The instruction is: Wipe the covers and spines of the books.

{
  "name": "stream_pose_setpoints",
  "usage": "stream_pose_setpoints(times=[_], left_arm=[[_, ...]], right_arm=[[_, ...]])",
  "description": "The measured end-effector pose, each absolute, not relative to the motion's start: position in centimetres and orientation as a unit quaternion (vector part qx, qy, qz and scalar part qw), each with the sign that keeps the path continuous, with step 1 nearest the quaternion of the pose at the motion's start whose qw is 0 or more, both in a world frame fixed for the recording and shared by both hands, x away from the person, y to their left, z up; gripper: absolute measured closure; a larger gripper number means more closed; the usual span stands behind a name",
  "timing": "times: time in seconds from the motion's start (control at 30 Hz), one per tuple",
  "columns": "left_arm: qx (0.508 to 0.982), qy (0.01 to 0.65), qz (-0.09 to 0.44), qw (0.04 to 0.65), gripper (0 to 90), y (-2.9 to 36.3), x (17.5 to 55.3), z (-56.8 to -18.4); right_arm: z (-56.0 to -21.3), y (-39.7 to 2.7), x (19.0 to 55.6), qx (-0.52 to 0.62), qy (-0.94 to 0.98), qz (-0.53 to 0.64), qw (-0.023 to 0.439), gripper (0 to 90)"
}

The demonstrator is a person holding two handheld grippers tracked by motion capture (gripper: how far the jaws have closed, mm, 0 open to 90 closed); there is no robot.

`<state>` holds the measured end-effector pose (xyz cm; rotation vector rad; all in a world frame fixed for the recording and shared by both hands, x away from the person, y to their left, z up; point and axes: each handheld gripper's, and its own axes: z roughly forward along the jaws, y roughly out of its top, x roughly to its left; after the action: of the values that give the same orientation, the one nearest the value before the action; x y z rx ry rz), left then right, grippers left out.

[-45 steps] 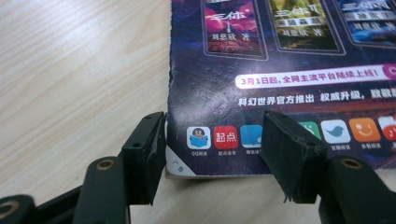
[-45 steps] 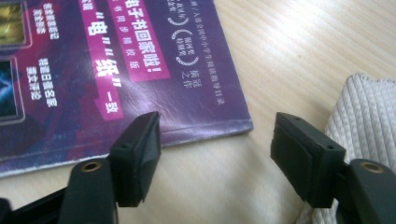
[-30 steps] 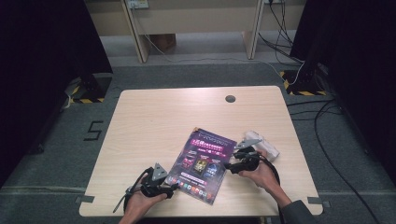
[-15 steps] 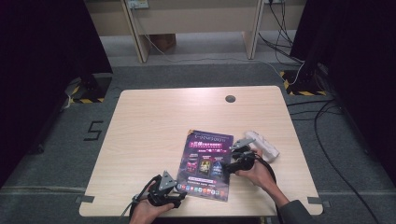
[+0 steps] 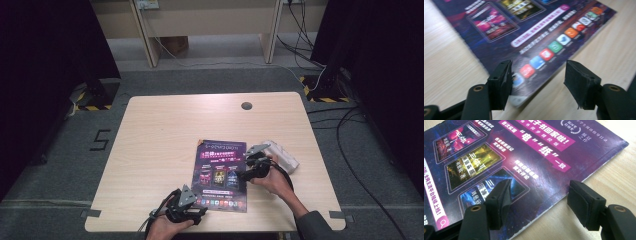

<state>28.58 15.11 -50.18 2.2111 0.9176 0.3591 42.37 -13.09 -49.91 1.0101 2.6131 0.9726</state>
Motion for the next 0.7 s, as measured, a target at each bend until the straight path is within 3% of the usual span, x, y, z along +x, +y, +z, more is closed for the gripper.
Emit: stream_pose_setpoints(times=[0.13, 0.7], left_arm=[[0.849, 0.369, 0.146, 0.348, 32.0, 15.8, 29.0, -50.2], [0.861, 0.350, 0.153, 0.334, 34.0, 14.8, 29.2, -50.8]], right_arm=[[-50.0, -13.1, 42.6, 0.344, 0.875, 0.328, 0.088, 35.9], [-50.0, -13.3, 43.5, 0.351, 0.871, 0.332, 0.087, 37.5]])
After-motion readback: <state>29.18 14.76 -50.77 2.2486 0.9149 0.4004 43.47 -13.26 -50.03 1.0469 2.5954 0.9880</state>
